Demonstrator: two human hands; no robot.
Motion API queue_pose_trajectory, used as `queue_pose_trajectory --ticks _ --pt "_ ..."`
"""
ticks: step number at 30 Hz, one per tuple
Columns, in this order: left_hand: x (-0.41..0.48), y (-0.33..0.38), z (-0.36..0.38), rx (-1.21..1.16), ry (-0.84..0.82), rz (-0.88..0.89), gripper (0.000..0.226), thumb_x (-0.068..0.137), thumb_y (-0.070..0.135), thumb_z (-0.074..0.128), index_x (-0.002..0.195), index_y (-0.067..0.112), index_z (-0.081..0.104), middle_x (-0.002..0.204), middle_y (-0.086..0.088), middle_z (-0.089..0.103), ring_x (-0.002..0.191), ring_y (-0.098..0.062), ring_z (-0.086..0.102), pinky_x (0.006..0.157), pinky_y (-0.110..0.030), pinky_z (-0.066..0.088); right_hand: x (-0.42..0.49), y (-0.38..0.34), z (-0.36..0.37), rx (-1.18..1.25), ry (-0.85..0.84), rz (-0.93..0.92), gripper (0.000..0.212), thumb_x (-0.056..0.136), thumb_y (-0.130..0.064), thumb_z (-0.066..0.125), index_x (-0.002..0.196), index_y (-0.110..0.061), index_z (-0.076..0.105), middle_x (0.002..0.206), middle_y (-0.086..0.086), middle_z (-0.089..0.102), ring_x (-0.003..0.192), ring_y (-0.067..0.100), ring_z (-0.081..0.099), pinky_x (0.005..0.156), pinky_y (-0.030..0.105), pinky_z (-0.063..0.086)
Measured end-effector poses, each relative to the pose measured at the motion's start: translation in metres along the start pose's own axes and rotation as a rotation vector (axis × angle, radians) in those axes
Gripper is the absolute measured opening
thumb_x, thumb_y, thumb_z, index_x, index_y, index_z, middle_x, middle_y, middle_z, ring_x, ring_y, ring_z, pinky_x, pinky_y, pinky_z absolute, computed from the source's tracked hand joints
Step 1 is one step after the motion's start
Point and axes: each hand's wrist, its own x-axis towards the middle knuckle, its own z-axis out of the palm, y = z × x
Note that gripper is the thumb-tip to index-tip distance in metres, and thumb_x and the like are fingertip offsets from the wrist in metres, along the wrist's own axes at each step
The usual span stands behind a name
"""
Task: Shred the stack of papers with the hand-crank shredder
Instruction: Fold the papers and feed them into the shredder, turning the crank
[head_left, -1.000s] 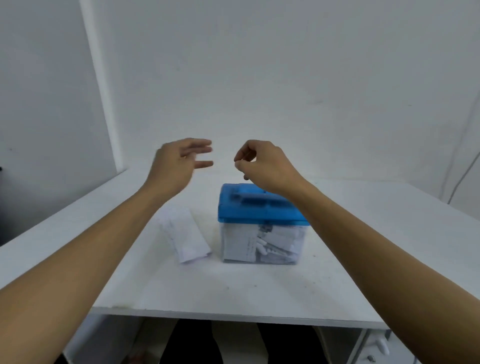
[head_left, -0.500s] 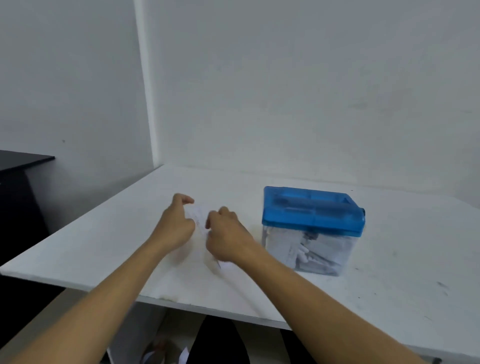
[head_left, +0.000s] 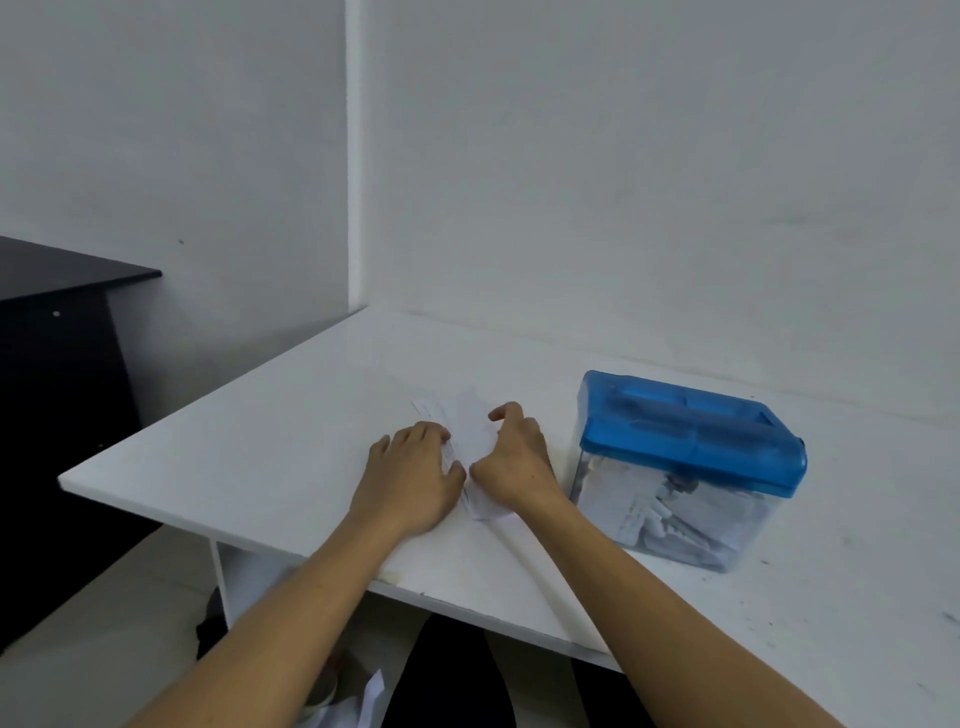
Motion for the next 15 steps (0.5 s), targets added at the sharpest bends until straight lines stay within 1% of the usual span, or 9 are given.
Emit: queue_pose_trajectory --ticks 1,3,5,6,8,11,13,15 --pt "-0.0002 -0.0005 0.0000 -0.002 0.024 -0.010 0.048 0.099 0.043 0.046 0.140 0.018 0.047 0.144 0.002 0.052 0.131 -0.019 0.047 0.113 -0.037 0.031 0.0016 -0.0026 -0.0008 0.002 0.003 -0.005 0.067 0.083 -0.002 0.068 0.137 -0.021 0.035 0.134 0.009 0.042 0.118 0.026 0.051 0.095 0.036 0.051" --pt "-0.0003 0.0004 0.0009 -0.007 0.054 -0.030 0.046 0.097 0.043 0.047 0.135 0.018 0.048 0.138 0.002 0.054 0.127 -0.020 0.049 0.108 -0.035 0.033 0.0035 -0.0045 -0.0038 0.021 0.005 0.001 0.069 0.084 0.001 0.067 0.140 -0.021 0.033 0.134 0.010 0.042 0.116 0.027 0.052 0.087 0.031 0.049" --pt "-0.0004 -0.0001 0.0010 0.000 0.076 -0.044 0.043 0.095 0.042 0.048 0.131 0.017 0.050 0.133 0.002 0.053 0.123 -0.020 0.050 0.105 -0.034 0.033 0.0046 -0.0057 -0.0049 0.053 0.003 0.023 0.068 0.086 0.001 0.067 0.141 -0.021 0.032 0.134 0.010 0.046 0.116 0.026 0.053 0.082 0.029 0.047" --pt "-0.0004 -0.0003 0.0010 0.000 0.083 -0.053 0.042 0.095 0.041 0.048 0.129 0.017 0.050 0.131 0.003 0.053 0.122 -0.020 0.050 0.104 -0.034 0.034 0.0050 -0.0055 -0.0050 0.068 0.004 0.033 0.065 0.087 0.000 0.066 0.140 -0.021 0.034 0.133 0.010 0.049 0.114 0.026 0.055 0.082 0.029 0.048" --pt "-0.0003 -0.0005 0.0009 -0.014 0.092 -0.066 0.039 0.095 0.038 0.048 0.127 0.017 0.050 0.129 0.002 0.053 0.120 -0.020 0.051 0.102 -0.033 0.034 0.0065 -0.0050 -0.0041 0.112 0.009 0.046 0.053 0.090 -0.006 0.065 0.135 -0.020 0.042 0.130 0.007 0.056 0.108 0.024 0.058 0.081 0.029 0.050" --pt "0.0008 -0.0007 0.0005 -0.053 0.086 -0.083 0.035 0.097 0.033 0.046 0.128 0.016 0.050 0.130 0.000 0.053 0.118 -0.021 0.051 0.102 -0.034 0.035 0.0088 -0.0066 -0.0054 0.187 0.042 0.037 0.033 0.095 -0.019 0.061 0.128 -0.015 0.057 0.125 0.006 0.064 0.103 0.025 0.063 0.087 0.034 0.056" --pt "0.0021 -0.0029 -0.0003 -0.103 0.075 -0.106 0.037 0.100 0.030 0.042 0.133 0.016 0.050 0.136 -0.002 0.052 0.122 -0.021 0.050 0.106 -0.035 0.033 0.0097 -0.0088 -0.0061 0.241 0.066 0.024 0.029 0.098 -0.022 0.058 0.126 -0.014 0.061 0.123 0.006 0.066 0.104 0.026 0.064 0.088 0.035 0.056" --pt "0.0042 -0.0042 -0.0031 -0.176 0.068 -0.144 0.038 0.103 0.029 0.037 0.136 0.017 0.053 0.140 -0.002 0.052 0.125 -0.021 0.049 0.108 -0.037 0.032 0.0086 -0.0104 -0.0075 0.286 0.076 0.018 0.028 0.100 -0.022 0.055 0.127 -0.013 0.061 0.124 0.006 0.066 0.103 0.025 0.063 0.085 0.033 0.055"
